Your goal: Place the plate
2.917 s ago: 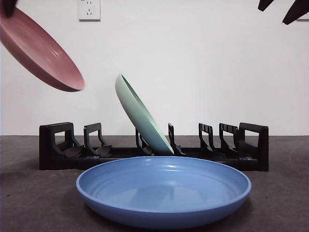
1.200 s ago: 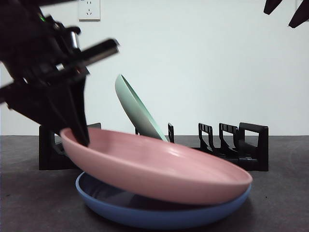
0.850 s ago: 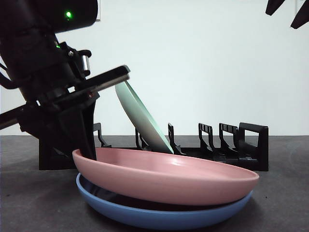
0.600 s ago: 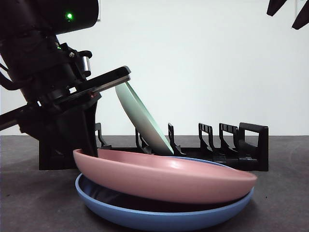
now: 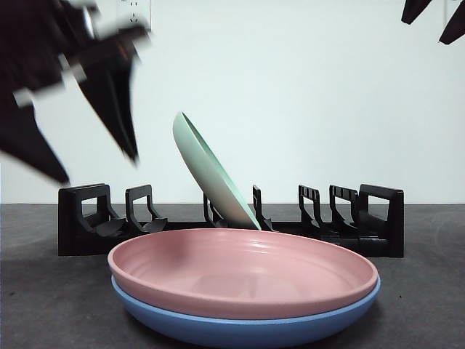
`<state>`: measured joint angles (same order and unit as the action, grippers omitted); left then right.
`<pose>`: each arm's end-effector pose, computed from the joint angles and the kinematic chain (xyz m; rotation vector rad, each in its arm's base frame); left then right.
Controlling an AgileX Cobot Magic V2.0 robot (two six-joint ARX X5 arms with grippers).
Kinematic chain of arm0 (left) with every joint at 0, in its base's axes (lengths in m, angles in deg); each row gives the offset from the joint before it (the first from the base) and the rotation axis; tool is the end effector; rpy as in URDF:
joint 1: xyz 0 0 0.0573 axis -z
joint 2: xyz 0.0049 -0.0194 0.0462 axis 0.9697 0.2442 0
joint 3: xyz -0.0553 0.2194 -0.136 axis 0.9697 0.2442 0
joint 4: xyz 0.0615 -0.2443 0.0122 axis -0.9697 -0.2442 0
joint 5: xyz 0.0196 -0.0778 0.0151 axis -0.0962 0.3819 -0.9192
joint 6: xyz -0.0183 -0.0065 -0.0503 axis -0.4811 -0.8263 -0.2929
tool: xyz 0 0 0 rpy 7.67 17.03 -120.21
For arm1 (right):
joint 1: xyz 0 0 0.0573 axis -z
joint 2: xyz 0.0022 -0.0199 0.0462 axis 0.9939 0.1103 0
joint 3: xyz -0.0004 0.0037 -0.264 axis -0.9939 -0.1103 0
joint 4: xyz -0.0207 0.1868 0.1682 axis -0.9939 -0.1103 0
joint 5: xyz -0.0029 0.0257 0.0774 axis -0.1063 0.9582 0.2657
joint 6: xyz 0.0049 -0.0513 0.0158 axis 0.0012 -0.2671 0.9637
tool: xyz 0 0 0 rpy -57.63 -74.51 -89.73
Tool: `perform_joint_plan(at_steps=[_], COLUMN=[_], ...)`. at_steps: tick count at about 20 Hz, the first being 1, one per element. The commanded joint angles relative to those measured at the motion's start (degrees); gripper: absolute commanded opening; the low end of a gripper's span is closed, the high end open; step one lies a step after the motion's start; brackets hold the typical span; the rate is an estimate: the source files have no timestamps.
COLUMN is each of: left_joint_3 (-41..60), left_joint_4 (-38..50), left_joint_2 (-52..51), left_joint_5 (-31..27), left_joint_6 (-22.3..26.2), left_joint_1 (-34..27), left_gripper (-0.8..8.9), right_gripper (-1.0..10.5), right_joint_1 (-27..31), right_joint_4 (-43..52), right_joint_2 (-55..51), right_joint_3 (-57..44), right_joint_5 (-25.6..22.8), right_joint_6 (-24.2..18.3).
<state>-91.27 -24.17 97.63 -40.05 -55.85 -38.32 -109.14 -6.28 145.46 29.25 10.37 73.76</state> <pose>0.1771 -0.1374 0.2521 -0.2110 1.0480 -0.3584 0.1533 0.0779 0.3459 0.0407 0.8853 0.4839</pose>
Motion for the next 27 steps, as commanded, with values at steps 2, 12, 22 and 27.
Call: perform_joint_plan(at_steps=[2,12,22,27], left_joint_3=[-1.03,-1.03,-1.03,-1.03], left_joint_4=[-6.67,-19.21,-18.38,-17.94], left_joint_2=[-11.69,-32.13,-32.98,-32.98], left_joint_5=[-0.63,-6.86,-6.86,-6.86], left_joint_6=[13.00,20.85,20.79,20.59], left_joint_1=[-3.85,-17.99,-17.99,-17.99], left_gripper=[3.53,3.51,3.48,3.48], right_gripper=[2.6,2.6,2.6,2.6], right_joint_1=[-0.26,-0.33,-8.35,-9.86], right_joint_4=[0.31,7.26,14.01,14.10], right_joint_2=[0.17,5.05,35.12,47.01], right_joint_3=[0.57,0.90,24.92,34.12], right_joint_5=[0.11,13.90,20.17,19.26], right_joint_6=[-0.61,2.49,5.16,3.85])
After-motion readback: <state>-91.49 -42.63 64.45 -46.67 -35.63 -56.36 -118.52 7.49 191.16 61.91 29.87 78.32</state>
